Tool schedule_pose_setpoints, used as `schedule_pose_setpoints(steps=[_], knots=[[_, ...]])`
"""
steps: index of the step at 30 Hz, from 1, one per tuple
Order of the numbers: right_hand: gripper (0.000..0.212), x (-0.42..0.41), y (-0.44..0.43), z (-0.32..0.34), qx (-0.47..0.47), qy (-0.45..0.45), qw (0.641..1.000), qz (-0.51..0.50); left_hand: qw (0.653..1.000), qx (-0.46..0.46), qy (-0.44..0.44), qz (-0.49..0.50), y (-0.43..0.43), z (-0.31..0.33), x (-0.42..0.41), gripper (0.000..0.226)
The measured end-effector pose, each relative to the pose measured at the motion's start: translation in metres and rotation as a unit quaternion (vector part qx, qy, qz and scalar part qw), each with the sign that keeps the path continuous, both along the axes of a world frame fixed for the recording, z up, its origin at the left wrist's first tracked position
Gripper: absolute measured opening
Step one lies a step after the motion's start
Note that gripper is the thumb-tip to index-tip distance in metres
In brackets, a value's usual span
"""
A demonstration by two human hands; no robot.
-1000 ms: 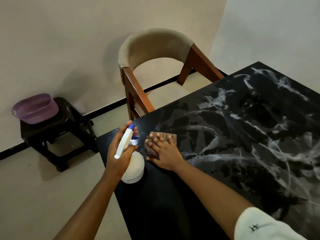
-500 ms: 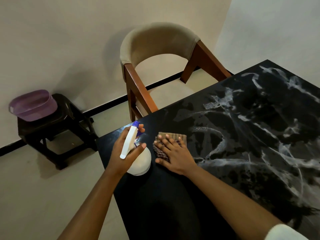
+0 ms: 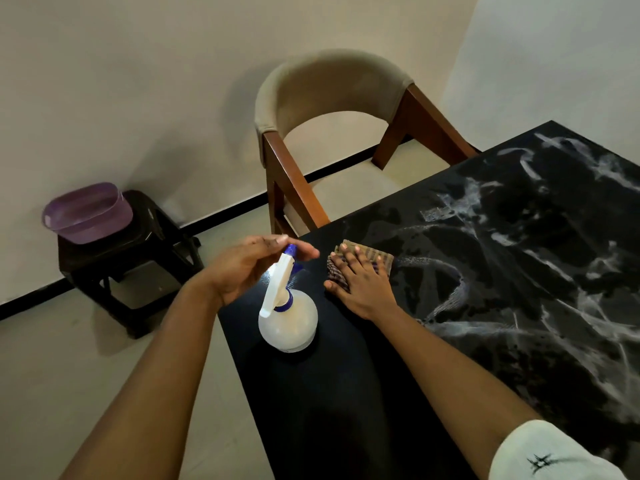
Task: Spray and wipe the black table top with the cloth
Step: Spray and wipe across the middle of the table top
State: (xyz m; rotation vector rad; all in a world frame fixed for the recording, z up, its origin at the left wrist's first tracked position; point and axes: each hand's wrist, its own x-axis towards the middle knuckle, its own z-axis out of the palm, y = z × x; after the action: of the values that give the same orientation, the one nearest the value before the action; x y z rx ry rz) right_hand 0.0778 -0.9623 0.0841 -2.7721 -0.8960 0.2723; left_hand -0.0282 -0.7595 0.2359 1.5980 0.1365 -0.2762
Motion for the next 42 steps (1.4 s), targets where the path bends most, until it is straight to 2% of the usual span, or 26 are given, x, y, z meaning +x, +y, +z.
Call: schedule_pose_setpoints(steps=[4, 9, 12, 13, 18, 22, 24, 26, 28, 30, 32, 34, 36, 39, 42], knots=[[0.072, 0.001, 0.0, -0.002, -0.009, -0.003, 1.0, 0.0, 0.996, -0.084, 0.022, -0.008, -0.004, -0.005, 0.007, 0.029], [0.071, 0.001, 0.0, -0.001, -0.016, -0.001, 1.0, -0.003, 0.995, -0.075, 0.055, -0.028, 0.001, -0.004, 0.017, 0.021], [0.07, 0.0, 0.0, -0.001, -0.018, 0.001, 1.0, -0.003, 0.993, -0.089, 0.064, -0.051, 0.008, -0.008, 0.02, 0.048], [0.07, 0.0, 0.0, -0.001, -0.018, 0.001, 1.0, -0.003, 0.992, -0.093, 0.067, -0.052, 0.009, -0.009, 0.021, 0.051], [0.074, 0.001, 0.0, -0.003, -0.02, -0.005, 1.0, -0.001, 0.988, -0.118, 0.077, -0.061, 0.007, -0.012, 0.024, 0.047], [0.078, 0.001, -0.001, -0.004, -0.019, -0.011, 1.0, 0.001, 0.989, -0.104, 0.075, -0.072, -0.001, -0.008, 0.025, 0.046], [0.078, 0.001, -0.001, -0.003, -0.015, -0.01, 1.0, 0.003, 0.991, -0.111, 0.045, -0.057, -0.002, -0.007, 0.018, 0.064], [0.079, 0.0, -0.001, -0.002, -0.015, -0.01, 1.0, 0.004, 0.991, -0.134, 0.007, -0.012, 0.002, -0.017, 0.006, 0.099], [0.075, 0.0, -0.002, 0.0, -0.019, -0.005, 1.0, 0.003, 0.988, -0.147, -0.034, -0.013, 0.004, -0.034, -0.016, 0.116], [0.073, -0.002, -0.003, 0.0, -0.017, 0.004, 1.0, 0.0, 0.994, -0.085, -0.053, -0.047, 0.002, -0.051, -0.039, 0.121], [0.075, -0.009, -0.006, 0.001, -0.019, 0.006, 1.0, 0.003, 0.998, -0.003, -0.029, -0.053, -0.003, -0.059, -0.051, 0.128], [0.075, -0.022, -0.013, 0.002, -0.018, 0.005, 1.0, 0.018, 0.996, 0.078, -0.042, -0.009, -0.011, -0.062, -0.053, 0.123], [0.074, -0.039, -0.024, 0.002, -0.012, 0.008, 0.999, 0.047, 0.985, 0.132, -0.1, 0.05, -0.02, -0.06, -0.047, 0.108], [0.075, -0.048, -0.033, 0.0, -0.021, -0.004, 0.996, 0.083, 0.969, 0.107, -0.189, 0.118, -0.035, -0.063, -0.035, 0.077], [0.075, -0.019, -0.018, -0.001, -0.025, -0.014, 0.998, 0.06, 0.951, 0.061, -0.238, 0.19, -0.051, -0.067, -0.025, 0.048]])
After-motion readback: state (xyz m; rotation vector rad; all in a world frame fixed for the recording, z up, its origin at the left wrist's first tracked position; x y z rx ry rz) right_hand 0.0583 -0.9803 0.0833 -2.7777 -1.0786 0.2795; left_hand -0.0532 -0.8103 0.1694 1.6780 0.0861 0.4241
